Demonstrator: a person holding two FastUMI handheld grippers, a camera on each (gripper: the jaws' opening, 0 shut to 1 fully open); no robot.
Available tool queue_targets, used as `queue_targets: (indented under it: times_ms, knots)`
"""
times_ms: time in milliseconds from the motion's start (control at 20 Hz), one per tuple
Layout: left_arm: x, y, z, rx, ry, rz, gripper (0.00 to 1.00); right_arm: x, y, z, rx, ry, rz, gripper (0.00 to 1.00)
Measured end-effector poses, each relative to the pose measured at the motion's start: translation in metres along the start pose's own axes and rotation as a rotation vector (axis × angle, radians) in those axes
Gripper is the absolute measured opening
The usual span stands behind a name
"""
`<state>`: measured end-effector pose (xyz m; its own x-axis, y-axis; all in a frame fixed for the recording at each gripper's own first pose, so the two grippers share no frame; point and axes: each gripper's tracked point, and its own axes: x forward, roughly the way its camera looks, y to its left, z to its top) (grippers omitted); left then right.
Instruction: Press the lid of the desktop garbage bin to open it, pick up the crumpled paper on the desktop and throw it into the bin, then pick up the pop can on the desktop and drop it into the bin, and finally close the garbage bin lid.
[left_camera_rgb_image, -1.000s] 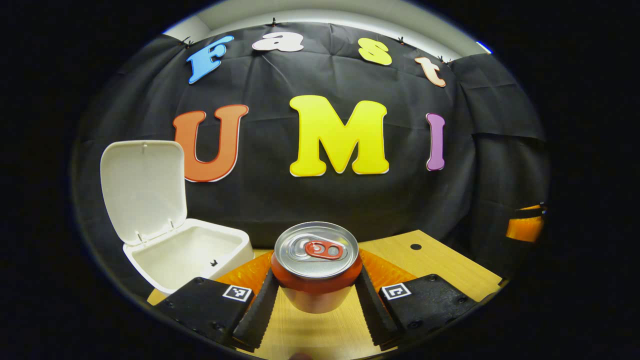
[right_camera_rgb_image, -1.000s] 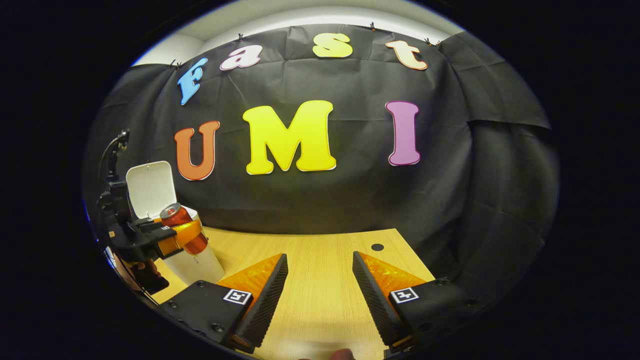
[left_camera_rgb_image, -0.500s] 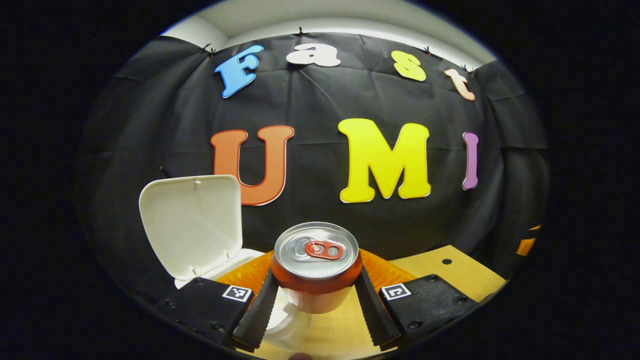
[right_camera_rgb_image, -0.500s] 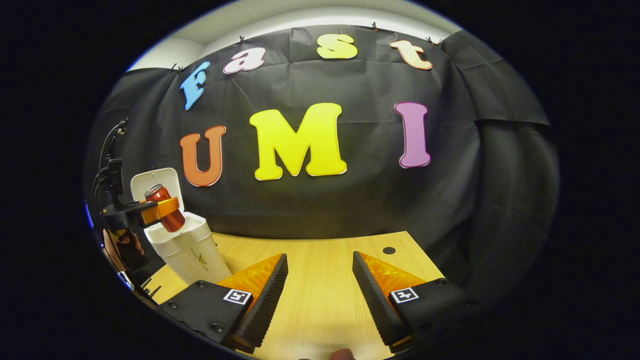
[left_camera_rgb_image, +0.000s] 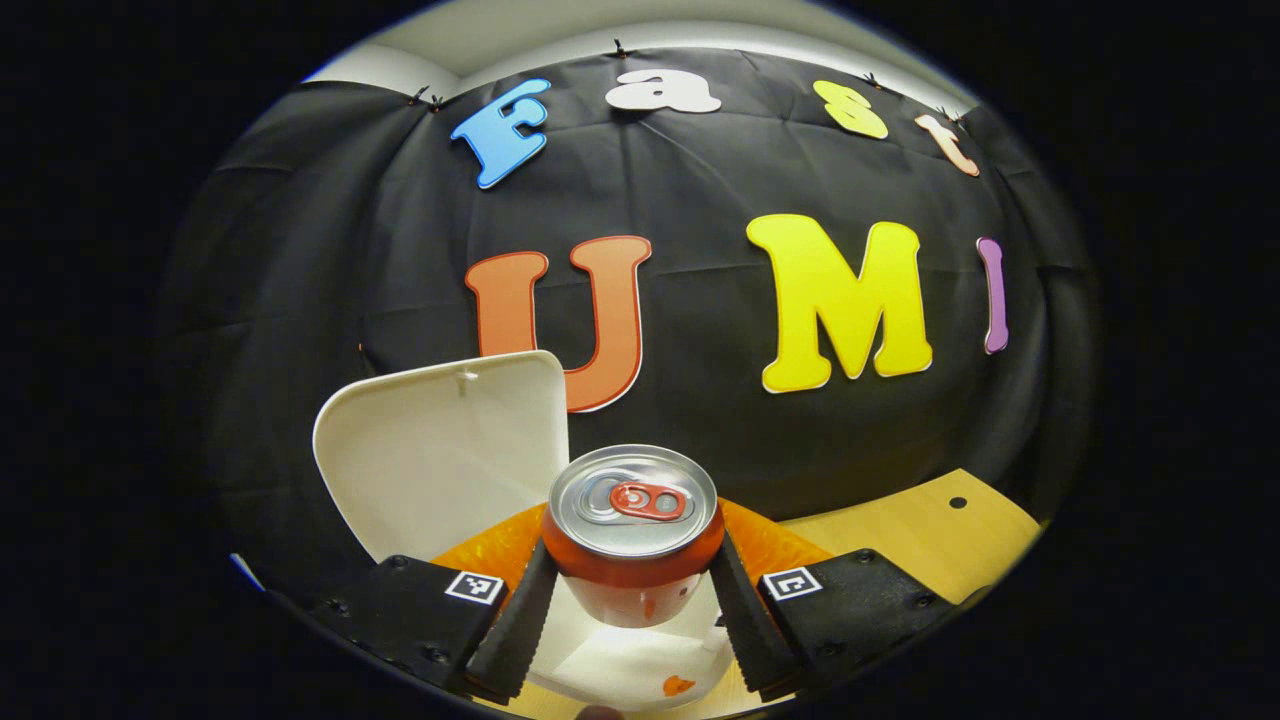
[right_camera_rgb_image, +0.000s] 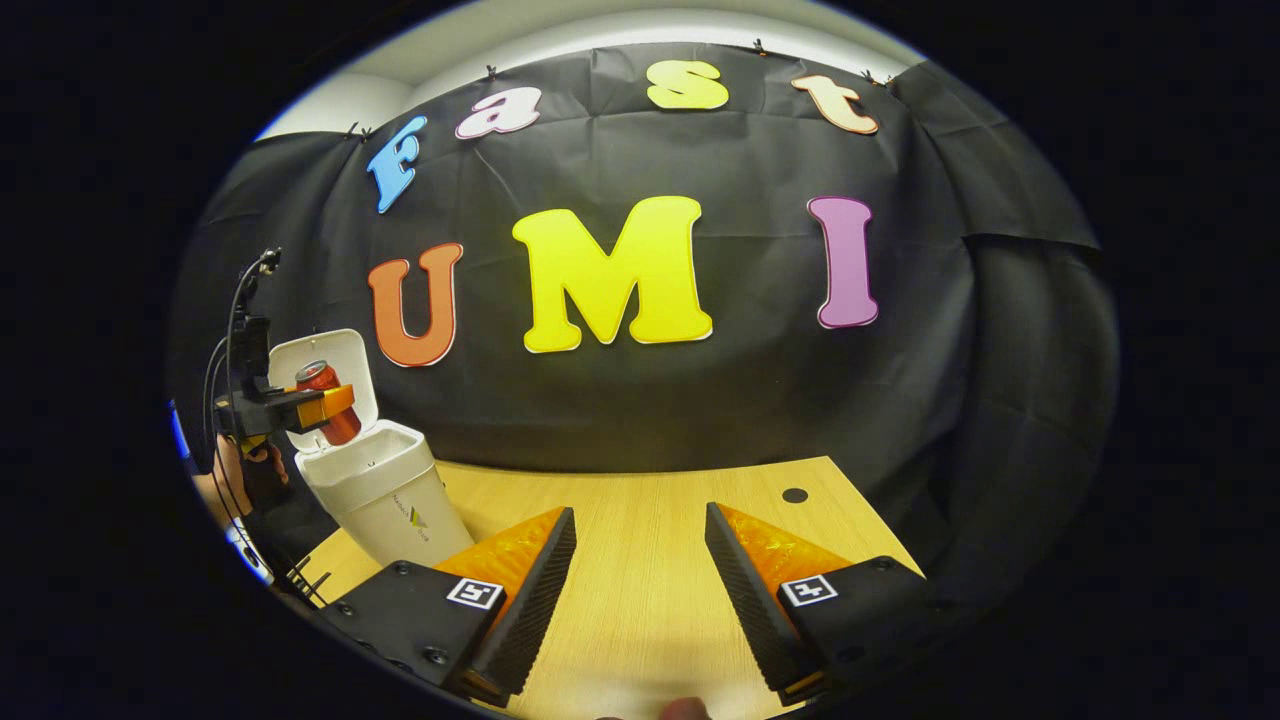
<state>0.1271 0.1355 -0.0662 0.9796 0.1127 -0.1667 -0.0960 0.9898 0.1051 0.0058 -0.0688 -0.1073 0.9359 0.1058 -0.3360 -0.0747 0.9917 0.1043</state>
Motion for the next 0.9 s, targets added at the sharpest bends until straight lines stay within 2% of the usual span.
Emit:
queue_targets:
  times_ms: [50, 100, 500, 900]
  knots:
    - [0.005, 0.002, -0.009, -0.001, 0.022, -0.003, 0.84, 0.001, 0.0, 0.0, -0.002, 0.001, -0.002, 0.85]
    - [0.011, 0.003, -0.015, -0.006, 0.041, -0.001, 0.79, 0.001, 0.0, 0.0, -0.005, 0.002, -0.006, 0.85]
    - [0.023, 0.019, -0.052, -0.059, 0.118, 0.003, 0.81, 0.001, 0.004, -0.005, -0.01, 0.017, -0.026, 0.85]
    - [0.024, 0.013, -0.05, -0.05, 0.114, -0.005, 0.86, 0.0, 0.008, -0.008, -0.011, 0.022, -0.023, 0.85]
